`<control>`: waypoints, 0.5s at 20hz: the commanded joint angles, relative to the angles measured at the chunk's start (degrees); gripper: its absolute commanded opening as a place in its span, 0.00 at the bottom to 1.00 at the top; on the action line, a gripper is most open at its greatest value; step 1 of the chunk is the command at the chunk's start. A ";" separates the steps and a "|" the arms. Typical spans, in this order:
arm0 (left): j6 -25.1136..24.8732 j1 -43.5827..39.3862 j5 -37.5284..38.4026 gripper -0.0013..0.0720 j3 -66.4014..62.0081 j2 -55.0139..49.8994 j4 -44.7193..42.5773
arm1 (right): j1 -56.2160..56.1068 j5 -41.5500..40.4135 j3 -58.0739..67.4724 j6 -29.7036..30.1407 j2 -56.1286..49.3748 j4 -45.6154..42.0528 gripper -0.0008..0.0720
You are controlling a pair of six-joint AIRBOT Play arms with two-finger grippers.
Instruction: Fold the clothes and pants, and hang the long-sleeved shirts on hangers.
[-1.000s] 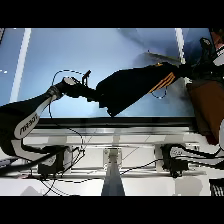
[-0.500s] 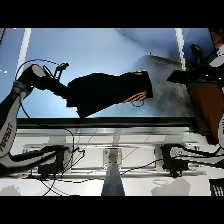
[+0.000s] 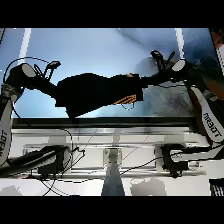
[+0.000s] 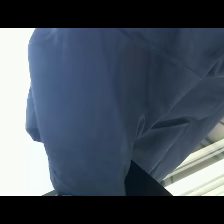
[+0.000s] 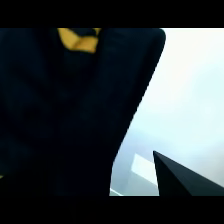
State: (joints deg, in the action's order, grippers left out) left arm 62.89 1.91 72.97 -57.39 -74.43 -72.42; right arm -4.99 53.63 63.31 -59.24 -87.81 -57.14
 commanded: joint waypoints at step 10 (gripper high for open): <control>-0.09 0.09 -1.40 0.03 -0.02 0.17 -0.13 | -0.42 23.37 15.13 -9.66 -18.82 10.97 0.96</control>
State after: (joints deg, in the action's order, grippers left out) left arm 62.78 1.93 72.88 -57.39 -74.28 -72.79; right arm -5.26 67.53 76.49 -68.93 -102.48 -53.39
